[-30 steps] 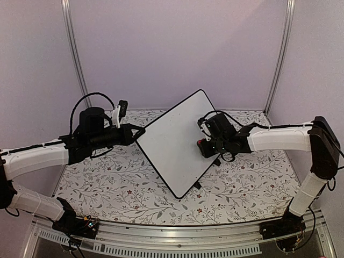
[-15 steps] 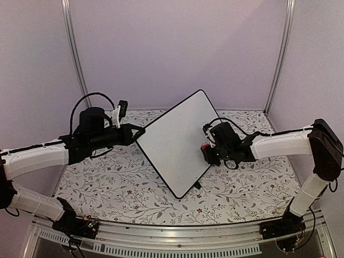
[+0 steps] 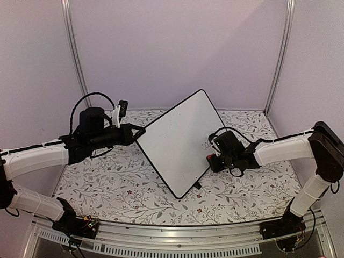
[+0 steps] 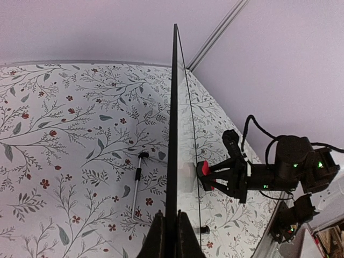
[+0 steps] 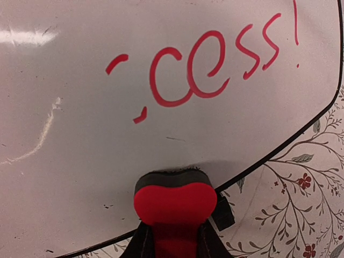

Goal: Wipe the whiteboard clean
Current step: Erase the whiteboard on the whiteboard stand.

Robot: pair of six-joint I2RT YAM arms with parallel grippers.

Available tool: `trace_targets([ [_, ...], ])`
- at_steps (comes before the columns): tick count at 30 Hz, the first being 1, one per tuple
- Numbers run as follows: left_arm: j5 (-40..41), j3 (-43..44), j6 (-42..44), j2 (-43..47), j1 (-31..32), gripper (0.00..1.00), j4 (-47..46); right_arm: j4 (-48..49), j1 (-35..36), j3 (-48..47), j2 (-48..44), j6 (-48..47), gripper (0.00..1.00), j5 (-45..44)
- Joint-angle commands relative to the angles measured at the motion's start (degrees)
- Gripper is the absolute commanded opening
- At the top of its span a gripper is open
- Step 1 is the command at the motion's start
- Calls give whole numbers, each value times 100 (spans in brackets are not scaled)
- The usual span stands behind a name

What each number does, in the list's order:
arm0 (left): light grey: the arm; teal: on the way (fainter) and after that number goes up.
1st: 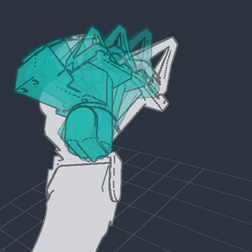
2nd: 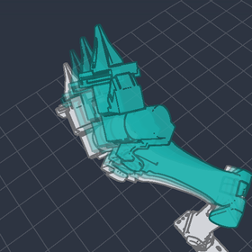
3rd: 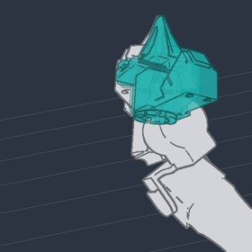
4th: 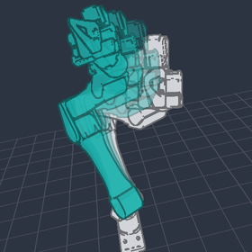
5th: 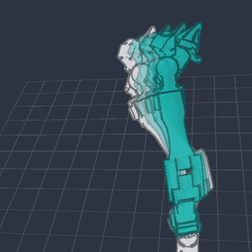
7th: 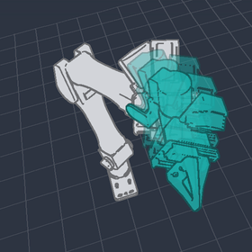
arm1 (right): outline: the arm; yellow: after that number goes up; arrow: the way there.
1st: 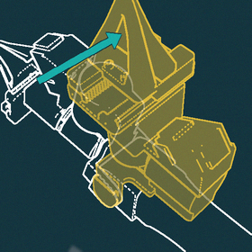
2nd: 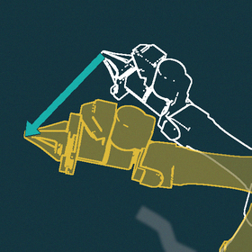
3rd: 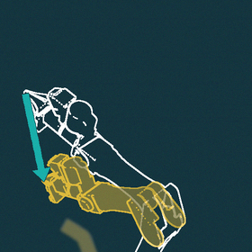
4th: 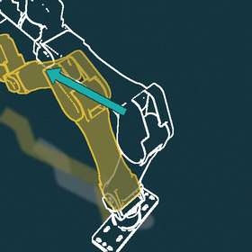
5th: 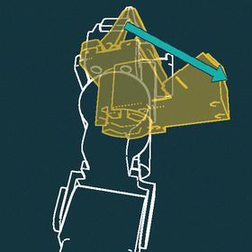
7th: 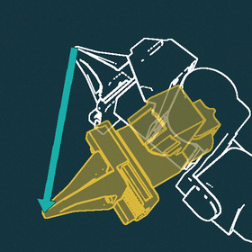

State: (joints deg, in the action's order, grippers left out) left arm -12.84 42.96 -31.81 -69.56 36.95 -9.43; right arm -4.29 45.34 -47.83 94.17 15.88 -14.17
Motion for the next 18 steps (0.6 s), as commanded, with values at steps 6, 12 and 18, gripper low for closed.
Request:
trace_targets([
  [6, -482, 2, 528, 8, 121, 0, -15, -141, -151, -331, 36, -16, 23, 283],
  [12, -480, 2, 535, 9, 120, 0, -15, -329, -192, -949, 291, -218, 23, 276],
  [18, -476, 11, 531, 6, 122, 0, -15, -445, -238, -1408, 531, -356, 23, 255],
])
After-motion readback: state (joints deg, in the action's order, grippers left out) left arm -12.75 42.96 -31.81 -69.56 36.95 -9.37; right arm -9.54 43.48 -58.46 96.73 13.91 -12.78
